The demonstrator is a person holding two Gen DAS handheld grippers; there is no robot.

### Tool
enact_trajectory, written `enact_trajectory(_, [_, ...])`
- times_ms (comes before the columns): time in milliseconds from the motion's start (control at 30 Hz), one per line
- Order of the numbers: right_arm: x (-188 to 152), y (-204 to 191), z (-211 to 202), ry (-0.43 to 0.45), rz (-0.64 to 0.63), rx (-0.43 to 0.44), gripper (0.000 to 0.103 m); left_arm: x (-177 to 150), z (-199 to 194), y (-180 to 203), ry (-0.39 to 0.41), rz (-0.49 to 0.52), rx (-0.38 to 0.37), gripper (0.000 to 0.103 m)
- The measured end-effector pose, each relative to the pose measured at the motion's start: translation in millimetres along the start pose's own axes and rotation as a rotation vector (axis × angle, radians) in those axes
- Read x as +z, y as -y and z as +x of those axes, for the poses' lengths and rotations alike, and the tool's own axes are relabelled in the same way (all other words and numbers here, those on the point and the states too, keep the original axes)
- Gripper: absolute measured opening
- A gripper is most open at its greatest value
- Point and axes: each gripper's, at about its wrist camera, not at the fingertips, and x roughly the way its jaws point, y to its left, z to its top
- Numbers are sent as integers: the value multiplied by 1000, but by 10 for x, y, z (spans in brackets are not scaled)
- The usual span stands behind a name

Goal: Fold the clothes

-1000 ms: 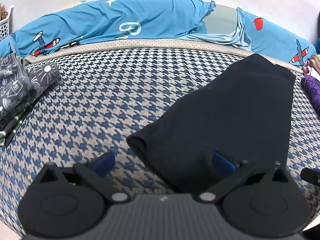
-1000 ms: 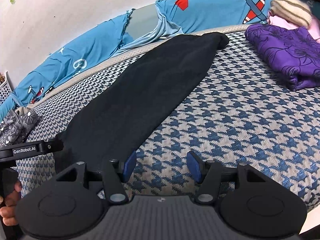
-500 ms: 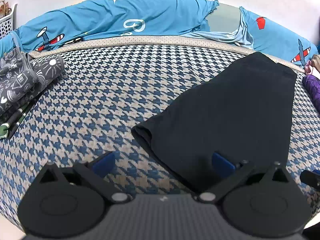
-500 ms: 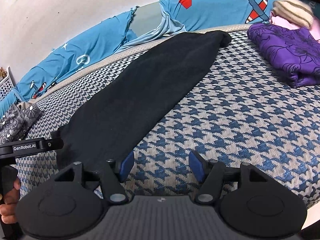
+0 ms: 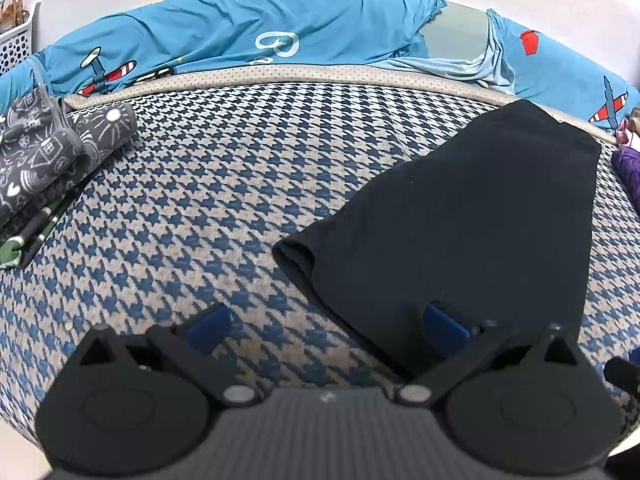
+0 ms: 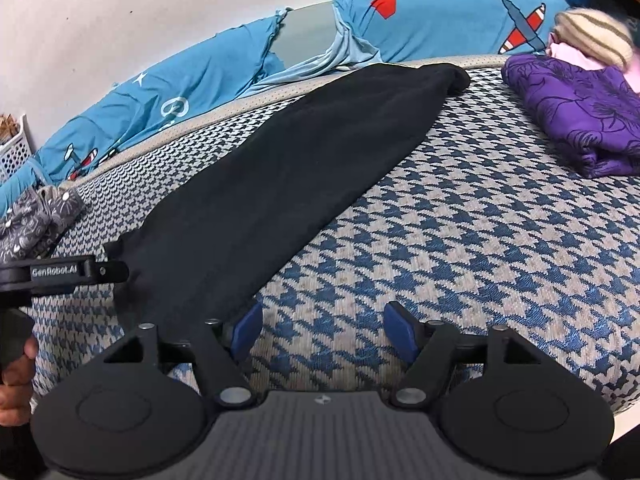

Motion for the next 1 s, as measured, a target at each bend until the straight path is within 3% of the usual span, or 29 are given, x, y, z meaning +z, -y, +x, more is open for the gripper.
enact_trajectory(1000, [-60,-73,-6,1,-51,-5,79,-7,-26,-84,-4,-12,22,103])
